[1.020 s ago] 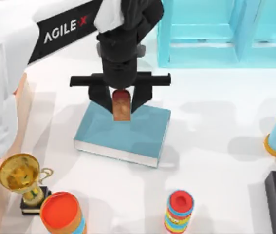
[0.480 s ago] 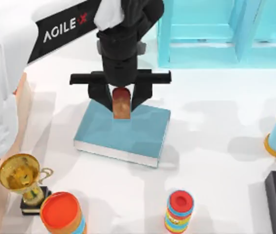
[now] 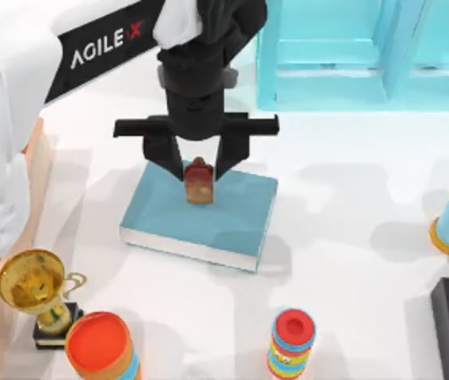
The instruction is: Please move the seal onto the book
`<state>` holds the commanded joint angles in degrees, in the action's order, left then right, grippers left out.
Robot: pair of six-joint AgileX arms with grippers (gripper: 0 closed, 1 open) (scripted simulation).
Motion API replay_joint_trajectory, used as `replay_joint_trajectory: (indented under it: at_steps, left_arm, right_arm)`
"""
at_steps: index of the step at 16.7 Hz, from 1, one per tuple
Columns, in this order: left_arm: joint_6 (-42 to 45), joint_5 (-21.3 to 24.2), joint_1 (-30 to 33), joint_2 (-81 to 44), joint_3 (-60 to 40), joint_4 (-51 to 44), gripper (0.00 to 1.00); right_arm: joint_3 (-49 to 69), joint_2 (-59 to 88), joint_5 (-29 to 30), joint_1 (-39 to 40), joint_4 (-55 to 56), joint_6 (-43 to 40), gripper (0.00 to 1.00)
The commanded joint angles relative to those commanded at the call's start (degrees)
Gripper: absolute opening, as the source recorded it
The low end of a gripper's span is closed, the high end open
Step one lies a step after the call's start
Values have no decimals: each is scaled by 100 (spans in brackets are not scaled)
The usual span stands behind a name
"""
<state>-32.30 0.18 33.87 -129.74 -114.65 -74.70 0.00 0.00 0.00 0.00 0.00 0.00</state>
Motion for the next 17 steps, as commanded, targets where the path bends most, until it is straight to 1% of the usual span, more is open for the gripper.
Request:
replay_joint_trajectory:
  at_steps: [5, 6, 14, 17]
  left_arm:
    - [0, 0, 0, 0, 0, 0, 98]
    - [0, 0, 0, 0, 0, 0, 100]
    - [0, 0, -8, -1, 1, 1, 100]
    - [-3, 0, -4, -20, -240, -232, 100]
  right_arm:
    - [0, 0, 0, 0, 0, 0, 100]
    - [0, 0, 0, 0, 0, 0, 100]
    - [0, 0, 0, 0, 0, 0, 100]
    - [0, 0, 0, 0, 0, 0, 100]
